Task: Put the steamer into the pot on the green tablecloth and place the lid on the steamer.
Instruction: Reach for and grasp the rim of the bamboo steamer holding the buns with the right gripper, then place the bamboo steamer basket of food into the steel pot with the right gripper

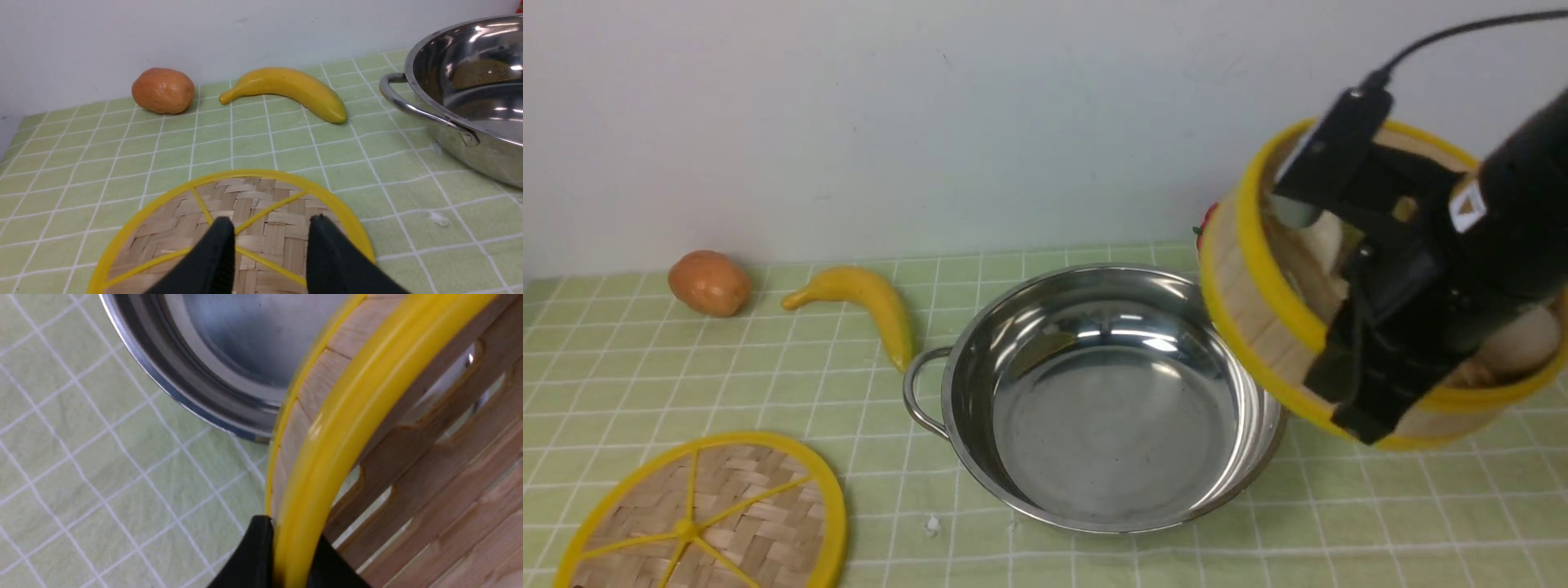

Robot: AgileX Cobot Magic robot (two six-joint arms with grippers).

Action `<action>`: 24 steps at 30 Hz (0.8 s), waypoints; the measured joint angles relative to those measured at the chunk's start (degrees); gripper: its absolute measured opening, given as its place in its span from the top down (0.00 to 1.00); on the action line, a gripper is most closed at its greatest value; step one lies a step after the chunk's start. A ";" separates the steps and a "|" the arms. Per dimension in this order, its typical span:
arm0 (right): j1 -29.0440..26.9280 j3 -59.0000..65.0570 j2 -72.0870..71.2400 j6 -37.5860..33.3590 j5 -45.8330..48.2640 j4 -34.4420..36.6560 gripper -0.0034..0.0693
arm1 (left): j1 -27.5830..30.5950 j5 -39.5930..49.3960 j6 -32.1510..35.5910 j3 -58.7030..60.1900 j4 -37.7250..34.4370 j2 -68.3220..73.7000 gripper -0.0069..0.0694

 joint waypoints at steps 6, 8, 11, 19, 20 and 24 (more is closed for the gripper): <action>6.62 -7.05 9.38 -6.33 -0.05 -2.17 0.87 | 0.00 0.00 0.00 0.00 0.00 0.00 0.59; 10.20 -10.10 13.83 -6.70 -0.05 -5.07 0.87 | 0.00 0.00 0.00 0.00 0.00 0.00 0.59; 12.97 -12.68 18.08 -6.81 -0.05 -8.32 0.87 | 0.00 0.00 0.00 0.00 0.00 0.00 0.59; 15.26 -16.42 28.19 -6.51 -0.65 -11.32 0.87 | 0.00 0.00 0.00 0.00 0.00 0.00 0.59; 15.26 -16.42 28.50 -6.51 -0.66 -11.43 0.87 | 0.00 0.00 0.00 0.00 0.00 0.00 0.59; 15.26 -16.59 30.89 -6.57 -0.84 -11.63 0.87 | 0.00 0.00 0.00 0.00 0.00 0.00 0.59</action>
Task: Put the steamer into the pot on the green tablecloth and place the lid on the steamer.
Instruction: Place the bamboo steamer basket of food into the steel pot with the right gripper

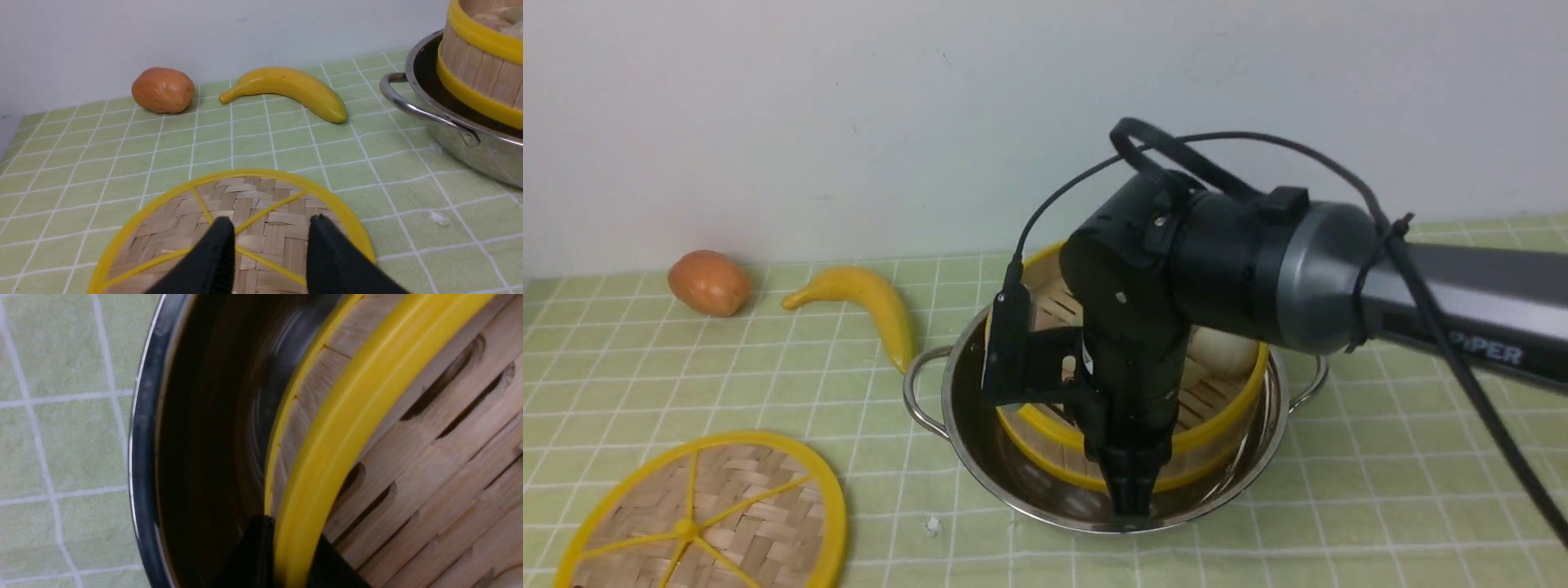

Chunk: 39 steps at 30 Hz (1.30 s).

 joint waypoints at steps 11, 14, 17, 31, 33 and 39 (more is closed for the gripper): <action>0.00 -0.11 1.65 -1.07 -1.20 0.78 0.87 | 0.00 0.00 0.00 0.00 0.00 0.00 0.59; 0.00 -0.11 1.65 -1.02 -0.95 0.84 0.85 | 0.00 0.00 0.00 0.00 0.00 0.00 0.59; 0.00 -0.11 1.65 -1.02 -0.89 0.79 0.80 | 0.00 0.00 0.00 0.00 0.00 0.00 0.59; 0.12 -0.41 0.84 4.60 1.10 -0.26 0.35 | 0.00 0.00 0.00 0.00 0.00 0.00 0.59; 0.12 -0.41 -0.11 5.43 1.10 -0.31 0.31 | 0.00 0.00 0.00 0.00 0.00 0.00 0.59; 0.12 -1.56 -4.54 6.16 1.16 -0.30 0.27 | 0.00 0.00 0.00 0.00 0.00 0.00 0.59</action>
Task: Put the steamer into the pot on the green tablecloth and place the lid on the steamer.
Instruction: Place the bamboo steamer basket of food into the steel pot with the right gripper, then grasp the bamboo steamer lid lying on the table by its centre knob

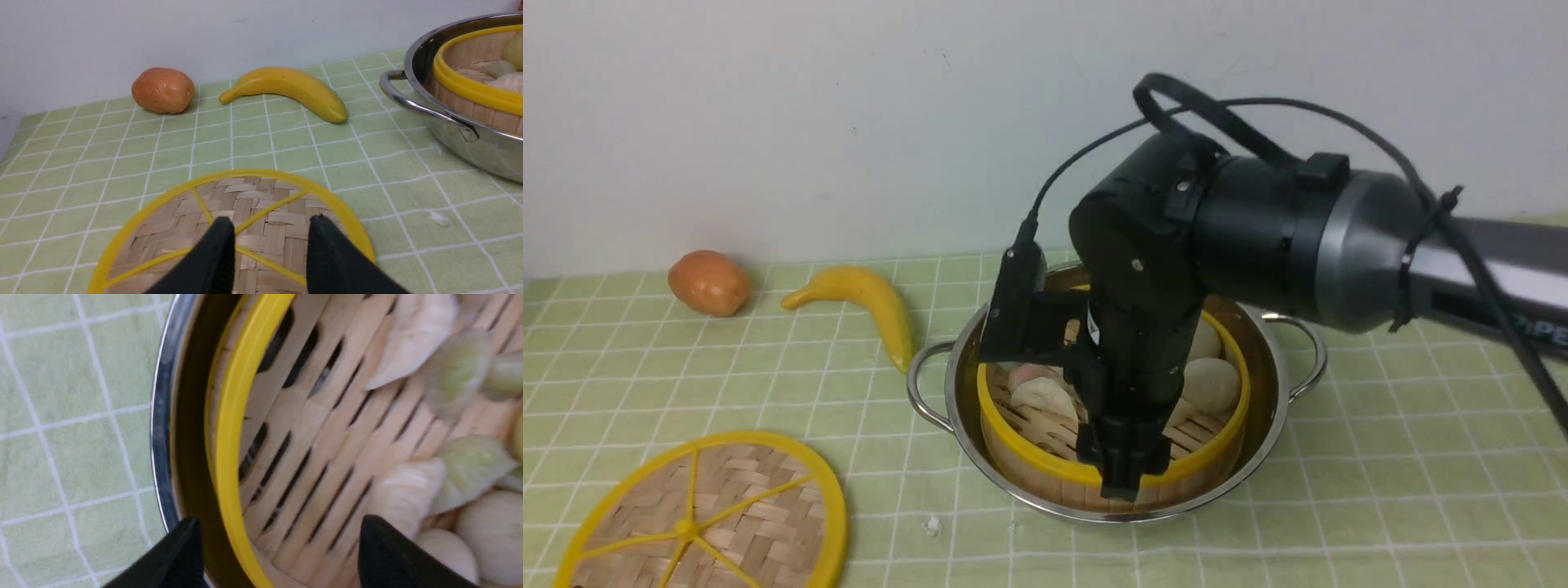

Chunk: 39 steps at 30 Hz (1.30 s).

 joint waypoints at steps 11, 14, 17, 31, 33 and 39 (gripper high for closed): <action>0.00 -7.29 -10.34 16.65 0.26 -3.28 0.86 | 0.00 0.00 0.00 0.00 0.00 0.00 0.59; 0.00 -8.16 -15.19 21.91 0.11 -4.48 0.97 | 0.00 0.00 0.00 0.00 0.00 0.00 0.59; 0.00 -8.33 -18.20 25.60 0.17 -4.22 0.97 | 0.00 0.00 0.00 0.00 0.00 0.00 0.59; 0.00 -6.74 -22.58 28.83 -4.89 -4.42 0.95 | 0.00 0.00 0.00 0.00 0.00 0.00 0.59; -0.13 -1.09 -26.18 28.90 -6.92 -4.49 0.95 | 0.00 0.00 0.00 0.00 0.00 0.00 0.59; -4.58 21.57 -42.25 34.74 -19.04 -2.86 0.94 | 0.00 0.00 0.00 0.00 0.00 0.00 0.59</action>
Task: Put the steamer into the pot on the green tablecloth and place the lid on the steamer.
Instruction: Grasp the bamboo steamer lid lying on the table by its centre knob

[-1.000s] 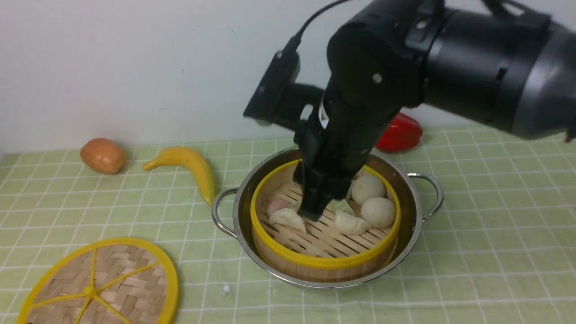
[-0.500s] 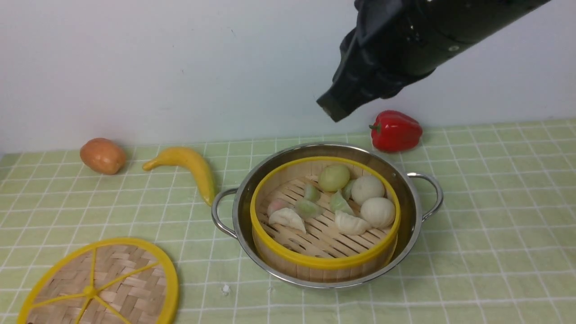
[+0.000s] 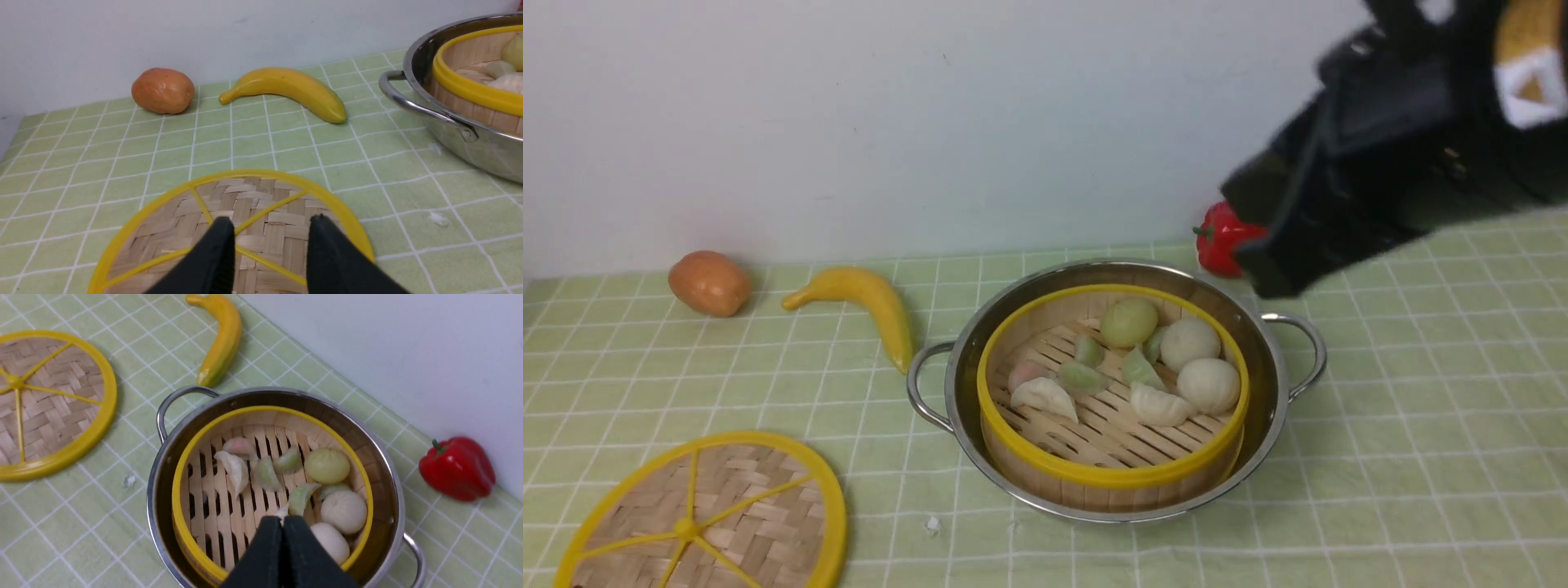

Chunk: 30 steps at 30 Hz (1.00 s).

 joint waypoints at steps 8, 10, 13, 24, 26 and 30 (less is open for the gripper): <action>-16.72 40.84 -33.40 4.44 -25.49 -1.61 0.92 | 0.00 0.00 0.00 0.00 0.00 0.00 0.59; -20.26 47.44 -40.59 4.56 -29.27 -1.61 0.91 | 0.00 0.00 0.00 0.00 0.00 0.00 0.59; -23.69 54.54 -48.83 4.62 -32.08 -1.61 0.90 | 0.00 0.00 0.00 0.00 0.00 0.00 0.59; -29.89 72.26 -68.53 4.62 -33.23 -1.61 0.86 | 0.00 0.00 0.00 0.00 0.00 0.00 0.59; -31.31 73.20 -68.59 4.66 -32.24 -1.61 0.86 | 0.00 0.00 0.00 0.00 0.00 -0.05 0.59; -33.34 73.46 -68.59 5.31 -31.15 -1.44 0.84 | 0.00 -0.05 0.00 0.00 0.00 -0.07 0.59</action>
